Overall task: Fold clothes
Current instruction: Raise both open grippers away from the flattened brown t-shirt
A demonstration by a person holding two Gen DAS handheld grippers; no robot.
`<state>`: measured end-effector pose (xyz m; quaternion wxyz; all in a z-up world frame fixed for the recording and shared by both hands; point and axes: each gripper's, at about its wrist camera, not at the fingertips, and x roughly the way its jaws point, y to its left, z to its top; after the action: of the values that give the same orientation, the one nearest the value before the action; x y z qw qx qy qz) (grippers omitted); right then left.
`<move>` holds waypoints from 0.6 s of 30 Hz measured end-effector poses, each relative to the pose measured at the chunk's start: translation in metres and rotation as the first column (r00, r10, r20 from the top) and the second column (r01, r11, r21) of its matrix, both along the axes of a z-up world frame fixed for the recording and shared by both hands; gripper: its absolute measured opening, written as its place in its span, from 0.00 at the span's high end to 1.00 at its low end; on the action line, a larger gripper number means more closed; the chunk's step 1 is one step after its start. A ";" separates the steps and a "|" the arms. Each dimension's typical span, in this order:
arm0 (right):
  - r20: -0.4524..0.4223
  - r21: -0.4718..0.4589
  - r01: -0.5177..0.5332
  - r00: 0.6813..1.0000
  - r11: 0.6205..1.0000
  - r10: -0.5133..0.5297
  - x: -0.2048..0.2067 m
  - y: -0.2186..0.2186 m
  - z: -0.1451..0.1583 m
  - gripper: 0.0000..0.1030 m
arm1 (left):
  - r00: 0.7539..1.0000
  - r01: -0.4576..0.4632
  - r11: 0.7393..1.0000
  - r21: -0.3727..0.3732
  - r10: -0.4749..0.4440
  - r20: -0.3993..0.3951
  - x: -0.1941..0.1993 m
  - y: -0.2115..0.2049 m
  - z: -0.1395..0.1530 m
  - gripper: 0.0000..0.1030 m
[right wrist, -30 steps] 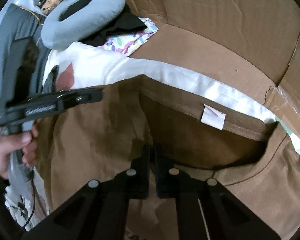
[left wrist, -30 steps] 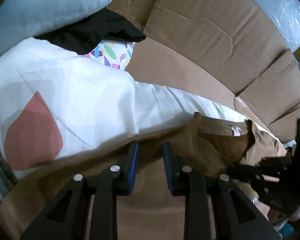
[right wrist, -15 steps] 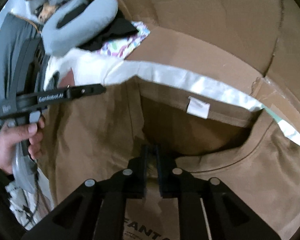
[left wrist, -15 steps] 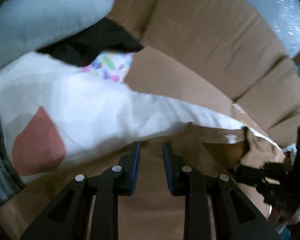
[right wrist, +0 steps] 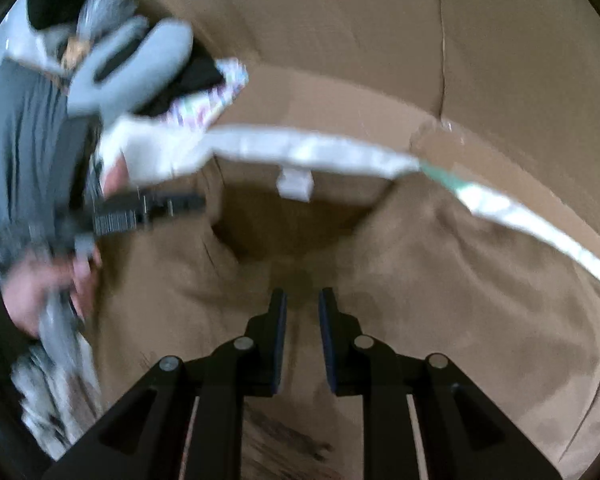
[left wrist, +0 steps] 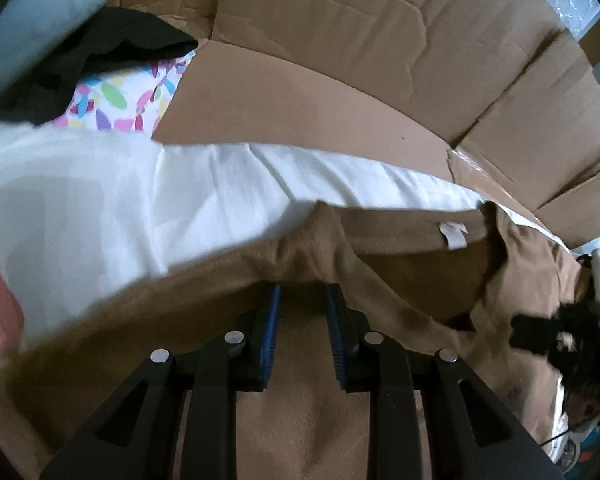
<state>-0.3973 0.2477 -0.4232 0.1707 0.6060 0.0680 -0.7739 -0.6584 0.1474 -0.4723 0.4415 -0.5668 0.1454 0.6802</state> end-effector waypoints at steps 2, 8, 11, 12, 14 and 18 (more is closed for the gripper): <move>0.009 0.021 0.004 1.000 1.000 -0.004 0.009 0.011 -0.007 0.85 | 0.999 -0.014 0.999 -0.033 0.013 -0.031 -0.004 0.008 0.002 0.83; 0.010 0.020 0.043 0.999 0.999 -0.043 0.021 0.033 -0.006 0.85 | 0.999 -0.016 0.999 -0.042 0.014 -0.047 -0.002 0.010 0.013 0.83; -0.007 0.031 0.043 0.999 0.999 -0.042 0.028 0.039 0.002 0.85 | 0.999 0.010 1.000 -0.022 -0.011 -0.043 0.007 0.003 0.023 0.83; -0.010 0.030 0.045 0.999 0.999 -0.045 0.030 0.043 0.005 0.85 | 0.999 0.018 1.000 -0.016 -0.019 -0.040 0.009 0.001 0.026 0.83; -0.017 0.030 0.050 0.999 0.998 -0.049 0.036 0.050 0.011 0.85 | 0.999 0.028 1.000 -0.009 -0.028 -0.024 0.015 -0.005 0.033 0.83; -0.025 0.045 0.041 0.999 0.998 -0.040 0.047 0.057 0.026 0.84 | 1.000 0.028 0.999 -0.026 -0.028 0.001 0.020 -0.021 0.046 0.80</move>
<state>-0.3506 0.3048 -0.3977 0.1402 0.6017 0.0751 -0.7827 -0.6388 0.1263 -0.4260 0.4437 -0.5705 0.1623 0.6718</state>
